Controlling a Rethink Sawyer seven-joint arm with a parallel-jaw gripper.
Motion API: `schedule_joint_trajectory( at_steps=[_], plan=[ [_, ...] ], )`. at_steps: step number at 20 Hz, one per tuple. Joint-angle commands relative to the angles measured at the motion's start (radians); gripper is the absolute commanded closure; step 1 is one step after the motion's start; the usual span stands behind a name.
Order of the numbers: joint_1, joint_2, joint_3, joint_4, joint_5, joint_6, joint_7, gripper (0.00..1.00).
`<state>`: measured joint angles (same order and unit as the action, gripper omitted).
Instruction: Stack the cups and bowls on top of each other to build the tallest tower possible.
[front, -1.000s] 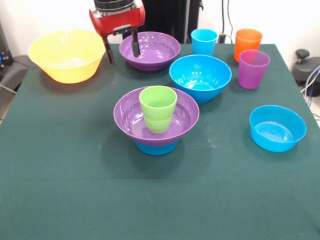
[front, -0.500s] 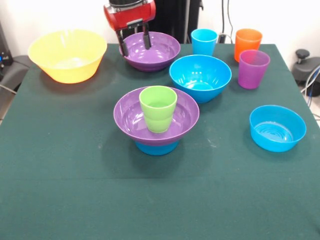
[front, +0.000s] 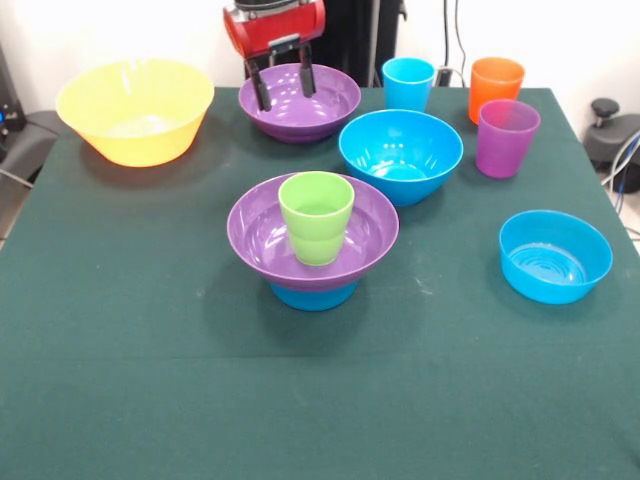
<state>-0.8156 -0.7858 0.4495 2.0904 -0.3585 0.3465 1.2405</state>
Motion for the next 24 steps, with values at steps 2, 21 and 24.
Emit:
schedule_joint_trajectory(
  at_steps=[2, 21, 24],
  plan=[
    [0.008, 0.052, 0.098, 0.073, 0.049, -0.143, 0.198, 0.00],
    [0.046, 0.160, 0.097, 0.028, 0.004, -0.334, 0.313, 0.00],
    [0.061, 0.176, 0.078, 0.009, -0.003, -0.338, 0.317, 0.00]
  ],
)
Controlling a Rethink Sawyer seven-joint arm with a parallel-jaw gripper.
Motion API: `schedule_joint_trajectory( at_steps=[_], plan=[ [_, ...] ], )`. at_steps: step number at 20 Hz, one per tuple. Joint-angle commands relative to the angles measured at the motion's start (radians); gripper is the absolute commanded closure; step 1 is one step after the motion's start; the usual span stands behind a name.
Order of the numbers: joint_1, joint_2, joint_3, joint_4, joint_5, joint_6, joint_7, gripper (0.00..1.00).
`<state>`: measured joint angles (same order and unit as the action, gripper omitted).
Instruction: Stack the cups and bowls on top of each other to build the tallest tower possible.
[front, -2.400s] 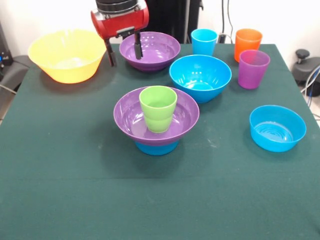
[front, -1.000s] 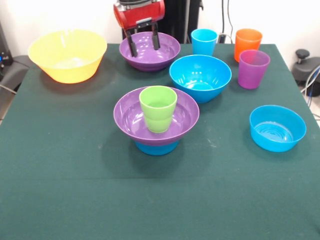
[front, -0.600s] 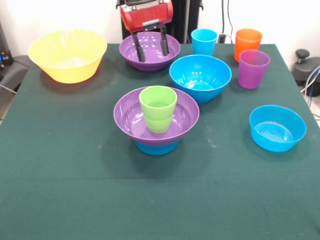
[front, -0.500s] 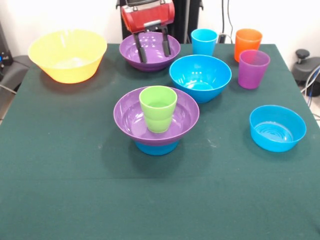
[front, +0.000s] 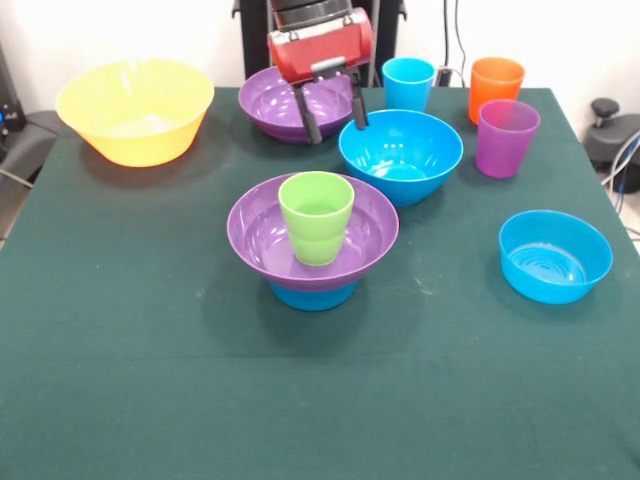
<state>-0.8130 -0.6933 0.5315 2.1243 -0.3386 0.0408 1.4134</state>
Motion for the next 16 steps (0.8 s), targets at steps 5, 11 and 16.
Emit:
schedule_joint_trajectory(
  at_steps=[5, 11, 16],
  plan=[
    [0.078, 0.111, -0.028, -0.047, -0.038, -0.052, 0.150, 0.00],
    [0.122, 0.103, -0.094, -0.073, -0.040, -0.011, 0.137, 0.00],
    [0.136, 0.107, -0.133, -0.093, -0.050, 0.008, 0.116, 0.00]
  ],
)
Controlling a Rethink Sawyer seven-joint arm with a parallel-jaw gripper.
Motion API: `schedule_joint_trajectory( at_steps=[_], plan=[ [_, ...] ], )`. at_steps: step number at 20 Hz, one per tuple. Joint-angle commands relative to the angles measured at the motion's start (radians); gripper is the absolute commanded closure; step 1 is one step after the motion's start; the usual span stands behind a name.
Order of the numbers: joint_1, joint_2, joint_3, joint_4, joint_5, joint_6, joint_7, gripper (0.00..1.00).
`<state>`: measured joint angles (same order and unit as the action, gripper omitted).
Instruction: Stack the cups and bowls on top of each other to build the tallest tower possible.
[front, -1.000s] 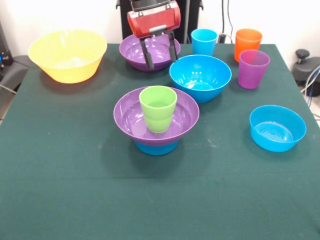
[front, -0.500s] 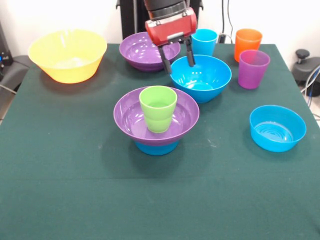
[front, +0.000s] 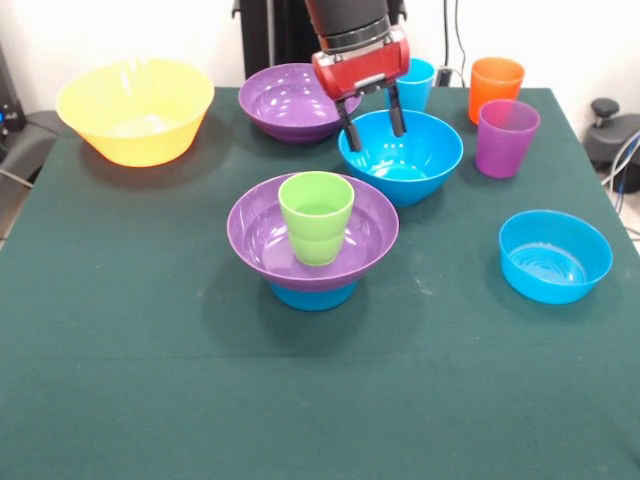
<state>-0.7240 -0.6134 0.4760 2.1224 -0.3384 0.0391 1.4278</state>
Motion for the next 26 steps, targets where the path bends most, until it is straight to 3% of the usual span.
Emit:
schedule_joint_trajectory(
  at_steps=[1, 5, 13, 22, 26],
  plan=[
    [0.046, 0.022, -0.081, -0.091, -0.051, 0.013, 0.098, 0.00],
    [0.043, -0.016, -0.087, -0.076, -0.048, 0.042, 0.088, 0.00],
    [0.067, -0.002, -0.144, -0.103, -0.069, 0.044, 0.066, 0.00],
    [0.101, 0.094, -0.180, -0.181, -0.092, 0.112, 0.027, 0.00],
    [0.084, 0.115, -0.157, -0.187, -0.095, 0.140, 0.009, 0.00]
  ],
)
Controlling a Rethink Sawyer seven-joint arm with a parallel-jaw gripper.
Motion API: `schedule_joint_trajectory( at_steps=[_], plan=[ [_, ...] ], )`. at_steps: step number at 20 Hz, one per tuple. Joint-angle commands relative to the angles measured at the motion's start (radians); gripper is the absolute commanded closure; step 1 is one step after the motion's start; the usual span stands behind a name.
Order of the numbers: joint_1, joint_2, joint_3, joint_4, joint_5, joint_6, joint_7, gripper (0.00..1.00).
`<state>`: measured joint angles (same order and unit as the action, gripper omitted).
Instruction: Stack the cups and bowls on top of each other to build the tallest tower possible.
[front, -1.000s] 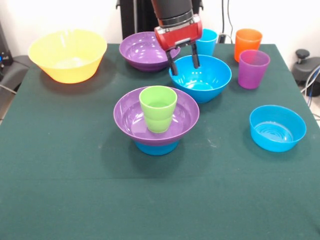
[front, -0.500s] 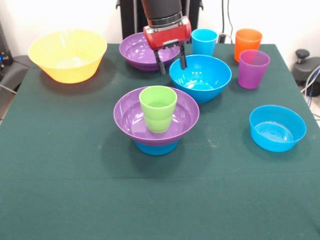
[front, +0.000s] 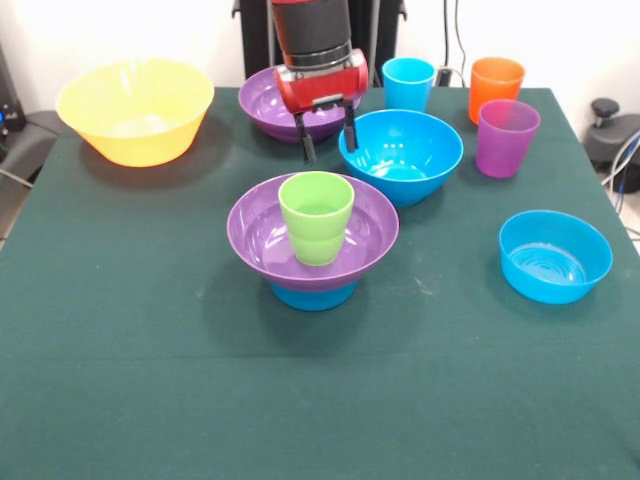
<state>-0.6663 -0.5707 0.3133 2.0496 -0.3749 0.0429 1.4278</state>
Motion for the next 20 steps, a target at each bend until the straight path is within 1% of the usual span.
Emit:
schedule_joint_trajectory(
  at_steps=[1, 5, 12, 16, 20],
  plan=[
    [0.018, 0.083, 0.019, -0.118, -0.061, 0.147, -0.002, 0.00],
    [-0.004, 0.105, 0.052, -0.118, -0.071, 0.164, -0.021, 0.00],
    [-0.021, 0.124, 0.074, -0.121, -0.084, 0.165, -0.023, 0.00],
    [-0.030, 0.153, 0.090, -0.136, -0.086, 0.190, -0.034, 0.00],
    [-0.053, 0.183, 0.126, -0.142, -0.085, 0.223, -0.049, 0.00]
  ],
)
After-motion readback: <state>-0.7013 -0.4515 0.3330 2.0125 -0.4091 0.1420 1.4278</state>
